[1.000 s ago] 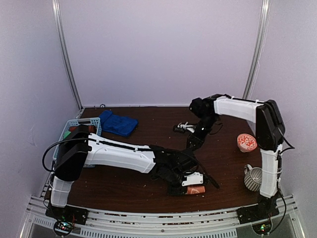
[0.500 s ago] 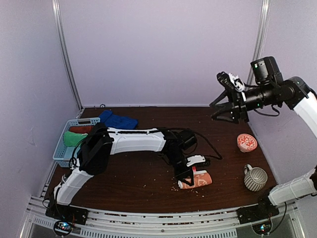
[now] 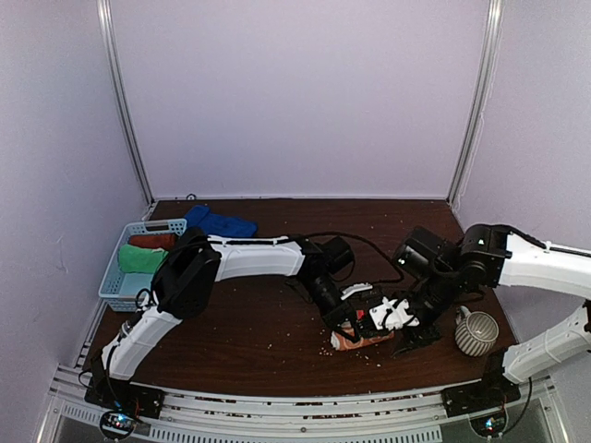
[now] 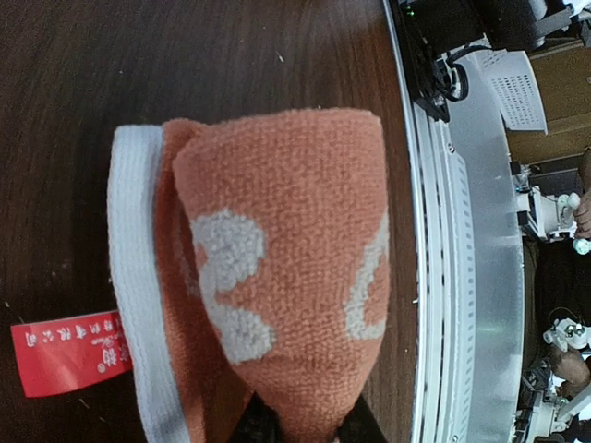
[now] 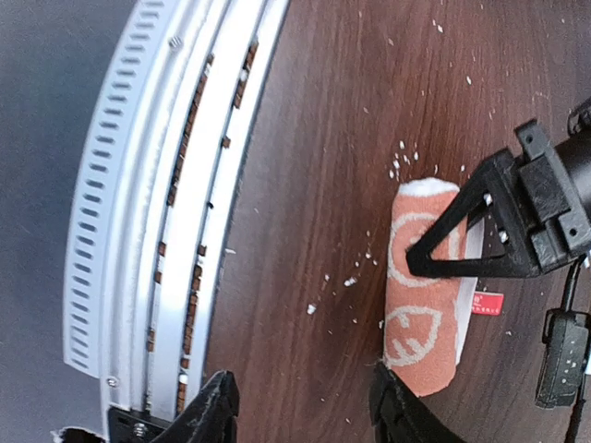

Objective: Roll the towels
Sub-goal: Roll the towel at the center of the board.

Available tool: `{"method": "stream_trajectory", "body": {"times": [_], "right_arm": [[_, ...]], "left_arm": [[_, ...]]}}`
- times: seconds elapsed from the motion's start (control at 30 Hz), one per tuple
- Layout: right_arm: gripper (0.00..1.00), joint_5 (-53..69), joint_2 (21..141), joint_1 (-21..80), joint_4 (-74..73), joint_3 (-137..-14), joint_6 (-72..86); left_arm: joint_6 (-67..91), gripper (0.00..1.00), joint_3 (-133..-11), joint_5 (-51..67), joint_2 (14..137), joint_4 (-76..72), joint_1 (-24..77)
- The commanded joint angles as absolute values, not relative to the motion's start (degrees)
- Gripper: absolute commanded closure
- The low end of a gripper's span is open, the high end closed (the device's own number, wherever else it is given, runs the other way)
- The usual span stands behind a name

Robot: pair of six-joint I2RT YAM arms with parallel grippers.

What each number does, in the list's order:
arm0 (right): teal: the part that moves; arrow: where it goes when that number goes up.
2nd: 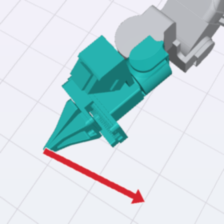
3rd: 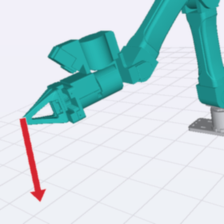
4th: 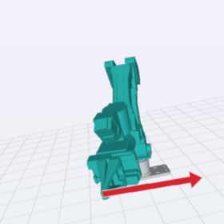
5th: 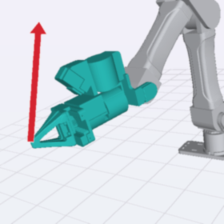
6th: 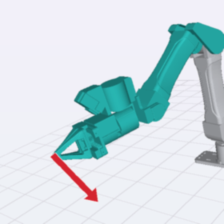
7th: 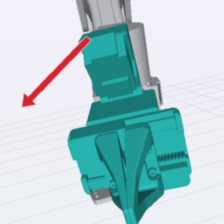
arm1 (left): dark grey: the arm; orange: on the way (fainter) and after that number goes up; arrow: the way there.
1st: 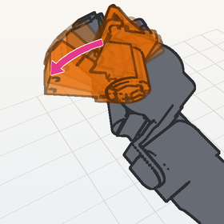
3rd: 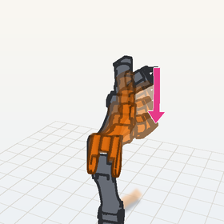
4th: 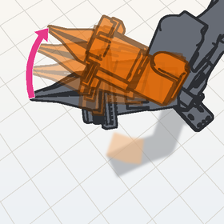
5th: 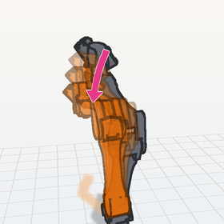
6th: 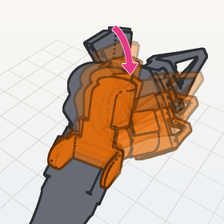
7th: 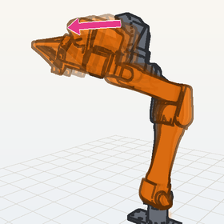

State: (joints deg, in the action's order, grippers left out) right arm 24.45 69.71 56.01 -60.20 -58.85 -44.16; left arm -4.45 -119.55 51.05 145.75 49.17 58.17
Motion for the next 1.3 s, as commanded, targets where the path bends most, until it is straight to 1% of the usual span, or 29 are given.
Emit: {"method": "stream_trajectory", "body": {"times": [0.0, 0.1, 0.37, 0.6, 0.73, 0.8, 0.87, 1.0, 1.07, 1.17, 1.27], "right_arm": [[0.48, 8.4, 66.8, 57.8, -46.5, -51.4, -42.2], [0.44, 3.6, 67.3, 57.8, -38.6, -46.4, -42.9], [0.4, -2.0, 72.4, 57.9, -28.3, -41.1, -45.4], [0.39, -5.0, 75.7, 57.9, -22.9, -38.0, -47.0], [0.39, -3.8, 78.3, 57.9, -23.3, -37.5, -47.1], [0.41, -3.4, 79.2, 57.9, -23.3, -37.1, -46.9], [0.46, -3.4, 80.2, 57.8, -22.9, -36.6, -46.6], [0.71, -1.8, 82.4, 56.9, -22.8, -35.8, -46.0], [0.78, -0.3, 83.2, 55.7, -23.4, -35.4, -45.8], [0.83, 3.7, 83.8, 53.2, -24.8, -35.6, -45.7], [0.84, 9.4, 84.7, 49.9, -27.8, -37.9, -45.9]], "left_arm": [[-3.2, 0.98, -117.5, 45.5, 151.2, 54.6, 58.8], [-3.0, 0.97, -117.4, 45.3, 151.2, 54.7, 58.8], [-3.2, 0.95, -116.7, 44.6, 150.8, 54.7, 58.5], [-4.1, 0.92, -115.7, 44.2, 150.3, 54.6, 58.5], [-4.3, 0.89, -115.0, 42.9, 149.6, 54.3, 58.4], [-4.2, 0.86, -114.1, 42.0, 148.6, 53.2, 58.2], [-3.5, 0.78, -112.9, 40.4, 147.3, 51.4, 57.8], [-0.3, 0.66, -106.8, 38.9, 141.3, 43.5, 56.3], [1.2, 0.62, -102.1, 35.9, 136.1, 38.0, 55.6], [2.8, 0.58, -95.1, 30.2, 128.1, 31.0, 54.8], [4.7, 0.56, -88.8, 24.2, 121.2, 25.5, 53.4]]}}
